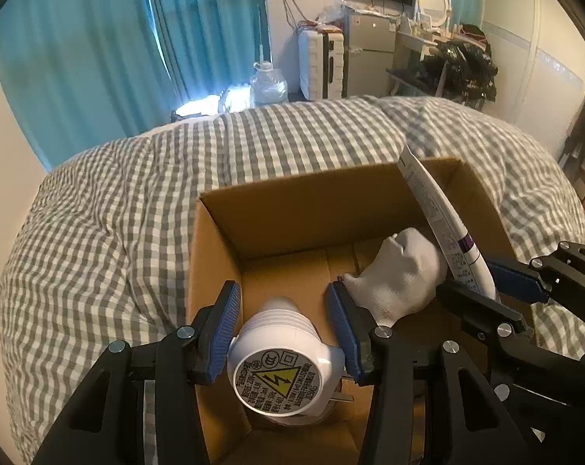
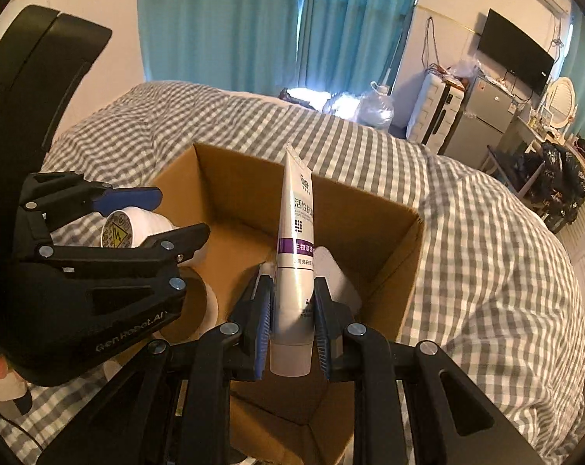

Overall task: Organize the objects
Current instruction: 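Carry the hair dryer and toothpaste tube over the box and release them inside, then withdraw both tools from the box toward the remaining items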

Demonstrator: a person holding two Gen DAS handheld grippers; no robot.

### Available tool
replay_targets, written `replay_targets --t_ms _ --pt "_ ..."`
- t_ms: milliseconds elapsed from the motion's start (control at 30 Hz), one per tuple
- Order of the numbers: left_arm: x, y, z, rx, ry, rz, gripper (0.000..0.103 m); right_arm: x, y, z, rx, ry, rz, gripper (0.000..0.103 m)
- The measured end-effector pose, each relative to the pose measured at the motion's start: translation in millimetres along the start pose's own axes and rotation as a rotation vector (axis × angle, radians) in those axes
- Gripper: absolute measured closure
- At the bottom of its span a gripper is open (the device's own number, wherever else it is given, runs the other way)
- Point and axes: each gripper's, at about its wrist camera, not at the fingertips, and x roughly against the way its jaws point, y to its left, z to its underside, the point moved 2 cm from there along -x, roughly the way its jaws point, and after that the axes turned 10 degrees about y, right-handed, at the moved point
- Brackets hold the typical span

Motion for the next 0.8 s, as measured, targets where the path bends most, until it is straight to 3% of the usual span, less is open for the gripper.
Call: replay_targets --t_ms 233,333,367,500,533,600,733,800 --pt "-1.4 -4.9 2.1 -0.018 -0.009 0.002 0.054 -10.3 -1.5 1.4 0.003 0.016 -0.001 0.083" --pt "4.2 -3.5 -0.1 -0.014 -0.021 0.025 0.051 -5.5 -0.4 2.7 -0.001 0.007 -0.002 0.083" --pt "7.9 -3.7 -0.8 -0.014 -0.029 0.027 0.044 -2.5 0.3 2.6 -0.002 0.004 -0.002 0.082" --pt "32.1 -1.8 -1.1 -0.011 -0.097 0.005 0.022 15.1 -8.8 7.2 -0.051 -0.042 0.012 0.067" --pt "40.0 0.3 -0.5 -0.006 -0.11 0.003 0.021 19.9 -11.7 8.0 -0.07 -0.052 0.003 0.064" --pt "55.1 4.8 1.4 0.005 -0.129 0.005 0.02 35.6 -19.5 10.4 -0.113 -0.076 -0.012 0.048" --pt "98.7 12.7 7.5 0.022 -0.181 -0.014 0.009 78.9 -23.1 15.6 -0.145 -0.144 -0.002 0.039" --pt "124.4 14.7 12.9 0.026 -0.22 -0.029 0.005 107.7 -21.2 19.5 -0.145 -0.186 0.009 0.029"
